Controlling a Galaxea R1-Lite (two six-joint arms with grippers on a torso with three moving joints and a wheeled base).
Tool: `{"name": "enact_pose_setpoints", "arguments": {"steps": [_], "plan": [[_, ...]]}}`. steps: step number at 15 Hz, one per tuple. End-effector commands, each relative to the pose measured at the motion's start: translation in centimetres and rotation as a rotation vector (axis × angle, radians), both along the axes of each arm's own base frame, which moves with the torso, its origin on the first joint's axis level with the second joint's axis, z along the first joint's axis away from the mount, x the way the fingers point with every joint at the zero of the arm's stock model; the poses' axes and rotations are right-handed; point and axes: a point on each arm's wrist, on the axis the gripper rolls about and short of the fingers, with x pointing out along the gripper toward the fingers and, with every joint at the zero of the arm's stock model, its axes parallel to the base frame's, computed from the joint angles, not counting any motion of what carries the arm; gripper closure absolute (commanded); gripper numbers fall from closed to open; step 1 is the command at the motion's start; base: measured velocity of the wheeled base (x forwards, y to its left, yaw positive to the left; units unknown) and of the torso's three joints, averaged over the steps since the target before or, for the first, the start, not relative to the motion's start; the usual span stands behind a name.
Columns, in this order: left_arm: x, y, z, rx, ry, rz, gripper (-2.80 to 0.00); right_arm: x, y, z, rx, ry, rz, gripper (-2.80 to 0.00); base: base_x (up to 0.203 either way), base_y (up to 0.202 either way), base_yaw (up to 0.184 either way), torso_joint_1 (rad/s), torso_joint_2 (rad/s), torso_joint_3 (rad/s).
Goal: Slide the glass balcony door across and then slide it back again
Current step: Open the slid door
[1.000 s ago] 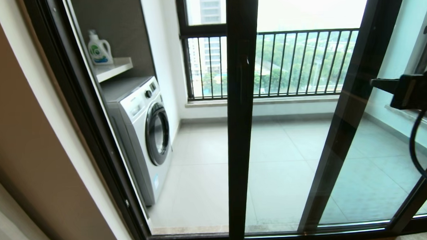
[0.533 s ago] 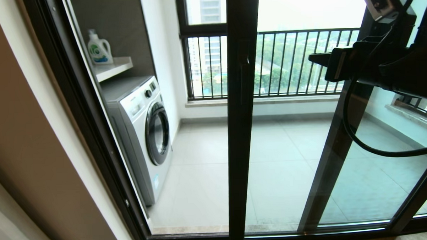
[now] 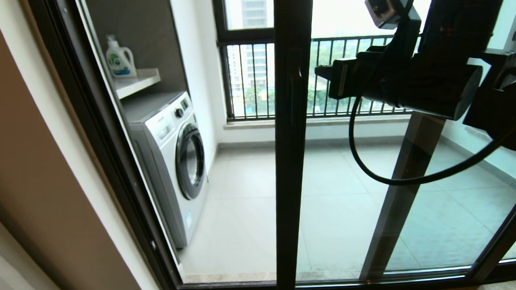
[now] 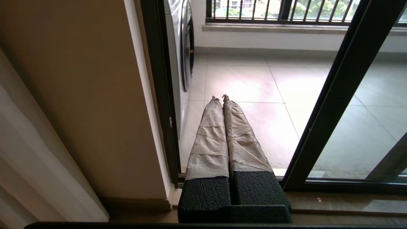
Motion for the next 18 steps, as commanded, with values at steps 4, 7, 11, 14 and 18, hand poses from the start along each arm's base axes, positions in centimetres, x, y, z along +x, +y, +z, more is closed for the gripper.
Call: {"name": "enact_pose_setpoints", "arguments": {"steps": [4, 7, 11, 14, 18], "plan": [[0.0, 0.0, 0.0, -0.001, 0.002, -0.001, 0.0, 6.5, 4.4, -2.7, 0.011, 0.014, 0.008, 0.0, 0.0, 0.0, 0.0, 0.0, 0.0, 0.0], [0.0, 0.0, 0.0, -0.001, 0.002, -0.001, 0.0, 8.4, 6.9, -3.7, 0.024, -0.003, -0.003, 0.0, 0.0, 0.0, 0.0, 0.0, 0.0, 0.0], [0.0, 0.0, 0.0, 0.0, 0.003, 0.0, 0.0, 10.1, 8.1, -5.0, 0.029, -0.003, -0.078, 0.0, 0.0, 0.0, 0.0, 0.0, 0.0, 0.0], [0.0, 0.0, 0.0, -0.001, 0.003, -0.001, 0.0, 10.7, 7.2, -5.0, 0.029, -0.005, -0.1, 0.0, 0.0, 0.0, 0.0, 0.0, 0.0, 0.0], [0.0, 0.0, 0.0, 0.0, 0.002, -0.001, 0.0, 11.6, 5.1, -4.7, 0.032, -0.009, -0.169, 0.0, 0.0, 0.0, 0.0, 0.0, 0.0, 0.0]]}}
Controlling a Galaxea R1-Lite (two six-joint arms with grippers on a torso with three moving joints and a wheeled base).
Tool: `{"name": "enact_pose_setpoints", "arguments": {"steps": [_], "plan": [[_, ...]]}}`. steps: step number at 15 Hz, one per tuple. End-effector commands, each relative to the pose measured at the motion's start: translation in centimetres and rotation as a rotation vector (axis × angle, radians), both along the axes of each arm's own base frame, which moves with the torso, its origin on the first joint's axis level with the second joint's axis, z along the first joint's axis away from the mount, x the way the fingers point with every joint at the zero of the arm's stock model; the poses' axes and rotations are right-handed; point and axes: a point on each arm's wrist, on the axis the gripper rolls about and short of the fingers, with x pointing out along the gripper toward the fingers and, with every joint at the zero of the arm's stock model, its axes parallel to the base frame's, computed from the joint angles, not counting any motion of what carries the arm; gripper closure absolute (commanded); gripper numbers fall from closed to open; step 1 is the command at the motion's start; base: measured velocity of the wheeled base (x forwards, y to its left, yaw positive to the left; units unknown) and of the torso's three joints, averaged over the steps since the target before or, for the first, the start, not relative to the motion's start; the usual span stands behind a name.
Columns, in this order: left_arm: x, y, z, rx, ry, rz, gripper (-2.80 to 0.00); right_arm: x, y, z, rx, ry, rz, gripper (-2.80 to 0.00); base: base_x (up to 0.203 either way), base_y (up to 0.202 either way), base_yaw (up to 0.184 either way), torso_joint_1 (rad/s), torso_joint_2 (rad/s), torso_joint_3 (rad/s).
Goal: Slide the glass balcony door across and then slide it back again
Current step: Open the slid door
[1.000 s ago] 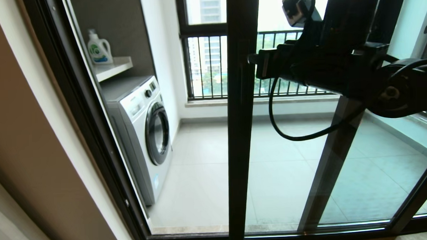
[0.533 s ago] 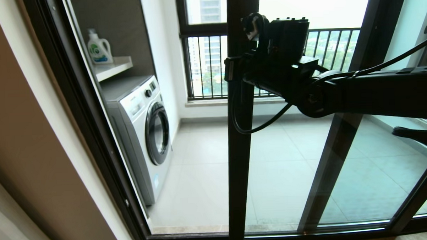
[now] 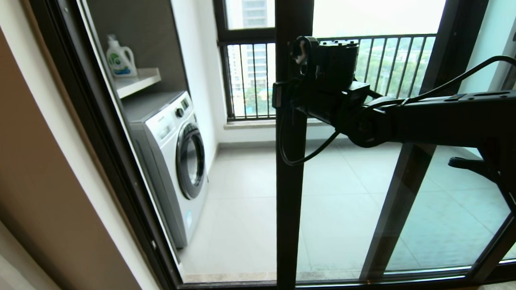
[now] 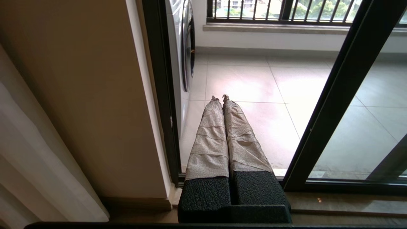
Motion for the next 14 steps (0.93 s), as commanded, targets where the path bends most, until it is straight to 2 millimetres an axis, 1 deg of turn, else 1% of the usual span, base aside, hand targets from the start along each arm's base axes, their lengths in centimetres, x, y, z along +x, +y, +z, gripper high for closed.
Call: {"name": "enact_pose_setpoints", "arguments": {"steps": [1, 4, 8, 12, 14], "plan": [[0.0, 0.0, 0.0, 0.0, 0.002, 0.0, 0.0, 0.3, -1.3, 0.5, 0.01, -0.01, -0.068, 0.0, 0.0, 0.0, 0.0, 0.0, 0.0, 0.0], [0.0, 0.0, 0.0, -0.001, 0.003, 0.0, 0.0, 0.8, -2.4, 0.5, 0.013, -0.01, -0.105, 0.0, 0.0, 0.0, 0.0, 0.0, 0.0, 0.0], [0.0, 0.0, 0.0, 0.0, 0.003, 0.001, 0.0, 0.5, -3.1, 1.1, 0.014, -0.014, -0.117, 0.0, 0.0, 0.0, 0.0, 0.0, 0.0, 0.0], [0.0, 0.0, 0.0, 0.0, 0.002, 0.001, 0.0, 0.2, -4.3, 0.8, 0.001, 0.011, -0.137, 0.0, 0.0, 0.0, 0.0, 0.0, 0.0, 0.0], [0.0, 0.0, 0.0, -0.001, 0.002, 0.0, 0.0, 0.1, -5.2, 0.7, -0.004, 0.02, -0.154, 0.0, 0.0, 0.0, 0.0, 0.0, 0.0, 0.0]]}}
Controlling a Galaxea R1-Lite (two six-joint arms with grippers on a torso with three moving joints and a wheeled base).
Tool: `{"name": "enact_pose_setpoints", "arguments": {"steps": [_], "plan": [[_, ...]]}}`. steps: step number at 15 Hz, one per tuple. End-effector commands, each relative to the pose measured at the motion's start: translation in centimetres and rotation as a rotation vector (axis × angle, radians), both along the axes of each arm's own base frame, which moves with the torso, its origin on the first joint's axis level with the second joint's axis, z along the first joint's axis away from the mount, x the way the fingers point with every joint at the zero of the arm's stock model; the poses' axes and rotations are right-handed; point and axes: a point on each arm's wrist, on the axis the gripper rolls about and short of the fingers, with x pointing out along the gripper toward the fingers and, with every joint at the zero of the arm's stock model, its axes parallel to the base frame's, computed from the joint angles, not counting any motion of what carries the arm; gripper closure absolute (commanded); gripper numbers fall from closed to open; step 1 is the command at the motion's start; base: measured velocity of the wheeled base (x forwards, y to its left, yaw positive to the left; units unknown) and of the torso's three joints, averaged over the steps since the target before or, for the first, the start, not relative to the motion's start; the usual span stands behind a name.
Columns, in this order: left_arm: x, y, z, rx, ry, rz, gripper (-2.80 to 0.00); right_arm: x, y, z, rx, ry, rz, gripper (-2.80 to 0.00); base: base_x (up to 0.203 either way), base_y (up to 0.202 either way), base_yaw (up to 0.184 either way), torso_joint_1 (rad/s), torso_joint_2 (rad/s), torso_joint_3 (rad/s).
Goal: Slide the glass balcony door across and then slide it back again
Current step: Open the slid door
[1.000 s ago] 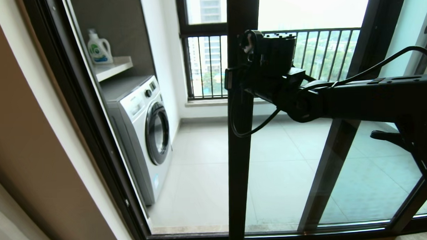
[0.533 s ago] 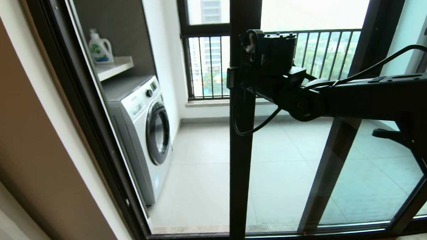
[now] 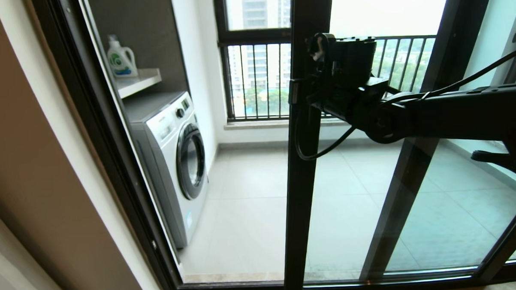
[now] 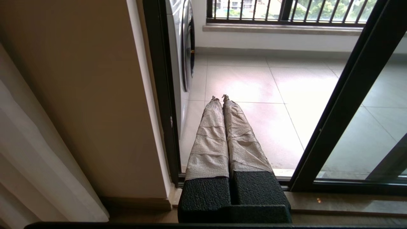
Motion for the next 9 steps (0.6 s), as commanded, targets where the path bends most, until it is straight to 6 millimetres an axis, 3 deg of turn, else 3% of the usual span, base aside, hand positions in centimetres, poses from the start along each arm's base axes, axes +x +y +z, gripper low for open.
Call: {"name": "enact_pose_setpoints", "arguments": {"steps": [1, 9], "plan": [[0.0, 0.0, 0.0, 0.0, 0.001, 0.0, 0.0, -0.6, -1.1, 0.6, 0.006, -0.01, -0.016, 0.0, 0.0, 0.0, 0.0, 0.0, 0.0, 0.0], [0.0, 0.0, 0.0, 0.0, 0.001, 0.001, 0.0, -0.7, -4.9, 1.4, 0.018, -0.045, -0.096, 0.0, 0.0, 0.0, 0.0, 0.0, 0.0, 0.0]]}}
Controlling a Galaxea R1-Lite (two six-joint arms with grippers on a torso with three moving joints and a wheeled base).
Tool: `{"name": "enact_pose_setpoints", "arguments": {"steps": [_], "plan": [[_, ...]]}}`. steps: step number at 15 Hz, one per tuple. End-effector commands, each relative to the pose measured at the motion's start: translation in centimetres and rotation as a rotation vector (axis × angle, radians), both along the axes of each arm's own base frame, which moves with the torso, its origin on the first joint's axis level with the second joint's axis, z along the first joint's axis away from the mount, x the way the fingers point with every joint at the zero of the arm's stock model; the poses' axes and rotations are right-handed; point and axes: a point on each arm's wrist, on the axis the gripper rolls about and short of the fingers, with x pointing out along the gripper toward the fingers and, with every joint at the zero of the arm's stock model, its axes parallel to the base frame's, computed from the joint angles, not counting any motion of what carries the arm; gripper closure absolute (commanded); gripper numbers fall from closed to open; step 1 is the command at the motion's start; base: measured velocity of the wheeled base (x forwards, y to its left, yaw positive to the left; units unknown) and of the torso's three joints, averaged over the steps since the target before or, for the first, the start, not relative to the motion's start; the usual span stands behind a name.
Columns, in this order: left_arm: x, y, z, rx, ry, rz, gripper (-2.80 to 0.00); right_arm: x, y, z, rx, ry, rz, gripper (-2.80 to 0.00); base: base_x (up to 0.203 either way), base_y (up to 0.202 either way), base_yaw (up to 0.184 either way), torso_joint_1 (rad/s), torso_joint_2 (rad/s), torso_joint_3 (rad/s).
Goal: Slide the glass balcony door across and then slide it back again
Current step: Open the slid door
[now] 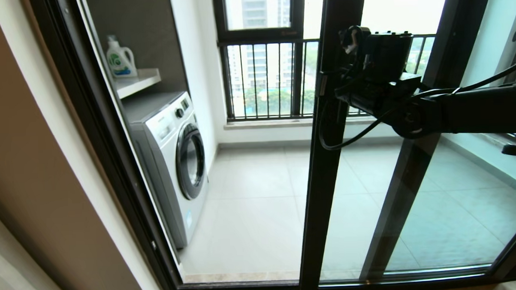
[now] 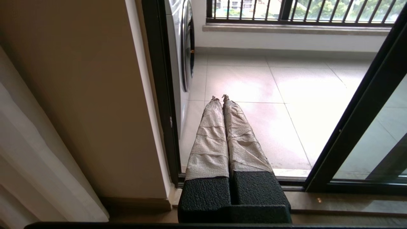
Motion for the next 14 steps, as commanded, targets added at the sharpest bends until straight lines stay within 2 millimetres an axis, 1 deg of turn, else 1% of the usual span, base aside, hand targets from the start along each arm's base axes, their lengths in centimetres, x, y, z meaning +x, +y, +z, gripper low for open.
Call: {"name": "enact_pose_setpoints", "arguments": {"steps": [1, 6, 8, 10, 14], "plan": [[0.0, 0.0, 0.0, -0.001, 0.001, 0.0, 0.0, -0.3, -1.7, 0.6, 0.001, -0.006, -0.029, 0.0, 0.0, 0.0, 0.0, 0.0, 0.0, 0.0], [0.0, 0.0, 0.0, -0.001, 0.002, 0.0, 0.0, -0.3, -5.5, 1.3, 0.002, -0.018, -0.103, 0.0, 0.0, 0.0, 0.0, 0.0, 0.0, 0.0], [0.0, 0.0, 0.0, -0.001, 0.002, 0.0, 0.0, -0.8, -7.0, 1.4, -0.003, -0.01, -0.101, 0.0, 0.0, 0.0, 0.0, 0.0, 0.0, 0.0], [0.0, 0.0, 0.0, 0.0, 0.001, 0.0, 0.0, -1.3, -8.5, 1.3, -0.009, 0.004, -0.113, 0.0, 0.0, 0.0, 0.0, 0.0, 0.0, 0.0], [0.0, 0.0, 0.0, -0.001, 0.001, 0.001, 0.0, -1.5, -11.6, 1.1, -0.015, 0.016, -0.152, 0.0, 0.0, 0.0, 0.0, 0.0, 0.0, 0.0]]}}
